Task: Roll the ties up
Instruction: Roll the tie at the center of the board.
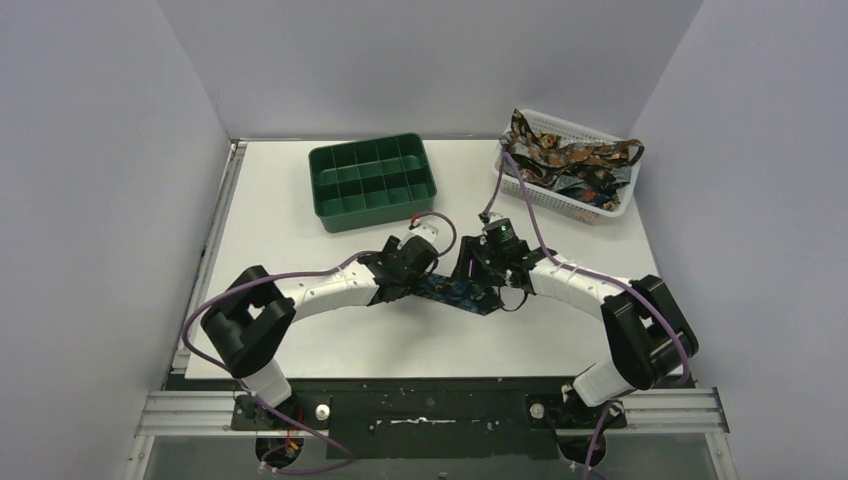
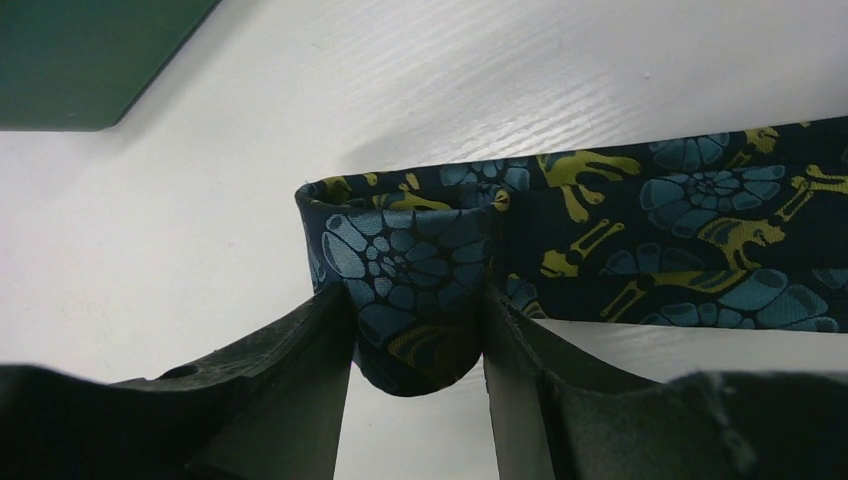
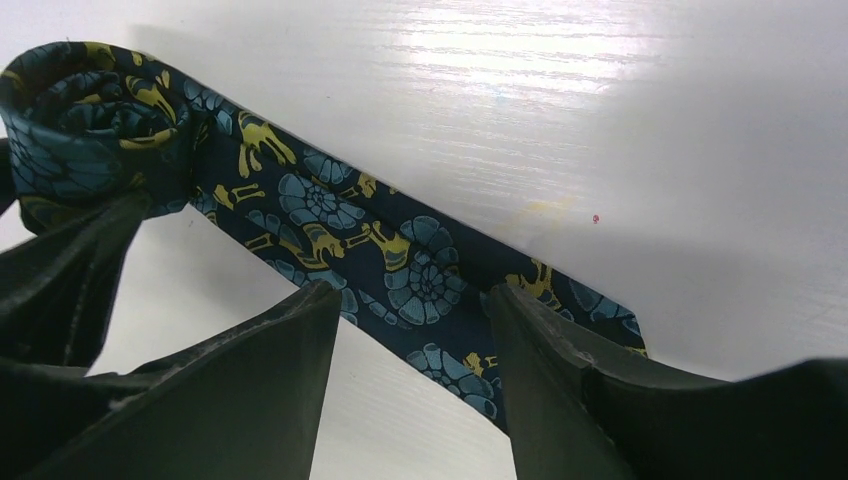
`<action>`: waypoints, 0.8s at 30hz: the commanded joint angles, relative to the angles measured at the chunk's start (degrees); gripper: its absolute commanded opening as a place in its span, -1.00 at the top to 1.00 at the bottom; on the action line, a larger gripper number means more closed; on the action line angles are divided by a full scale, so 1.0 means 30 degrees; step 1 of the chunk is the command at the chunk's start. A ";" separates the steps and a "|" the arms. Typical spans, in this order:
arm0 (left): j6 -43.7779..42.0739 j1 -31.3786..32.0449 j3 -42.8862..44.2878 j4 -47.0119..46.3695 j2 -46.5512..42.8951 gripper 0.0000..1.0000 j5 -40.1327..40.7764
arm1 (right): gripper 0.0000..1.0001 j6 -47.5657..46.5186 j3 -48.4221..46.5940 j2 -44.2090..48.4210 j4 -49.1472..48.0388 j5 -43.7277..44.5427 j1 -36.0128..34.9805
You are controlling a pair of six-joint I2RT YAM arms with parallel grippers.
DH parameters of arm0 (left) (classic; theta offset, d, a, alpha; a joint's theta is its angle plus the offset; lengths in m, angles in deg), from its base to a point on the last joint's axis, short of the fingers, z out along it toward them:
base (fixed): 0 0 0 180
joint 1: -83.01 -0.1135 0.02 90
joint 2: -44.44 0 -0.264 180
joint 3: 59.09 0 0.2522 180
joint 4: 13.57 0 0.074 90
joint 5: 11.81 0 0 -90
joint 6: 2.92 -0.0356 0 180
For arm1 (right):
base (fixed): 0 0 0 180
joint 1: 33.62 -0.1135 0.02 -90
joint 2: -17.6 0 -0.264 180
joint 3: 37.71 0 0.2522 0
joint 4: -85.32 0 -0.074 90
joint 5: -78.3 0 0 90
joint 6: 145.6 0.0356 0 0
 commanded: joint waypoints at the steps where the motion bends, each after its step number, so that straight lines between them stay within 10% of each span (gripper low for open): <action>1: 0.0190 0.0649 0.0980 -0.0611 0.0483 0.05 0.0292 | -0.17 0.0453 0.0308 0.0869 -0.0931 0.0338 0.0202; 24: 0.0561 -0.0549 0.1234 -0.2015 -0.1294 -0.36 -0.4743 | -0.40 0.2058 0.0416 0.0835 -0.3057 -0.2222 0.0425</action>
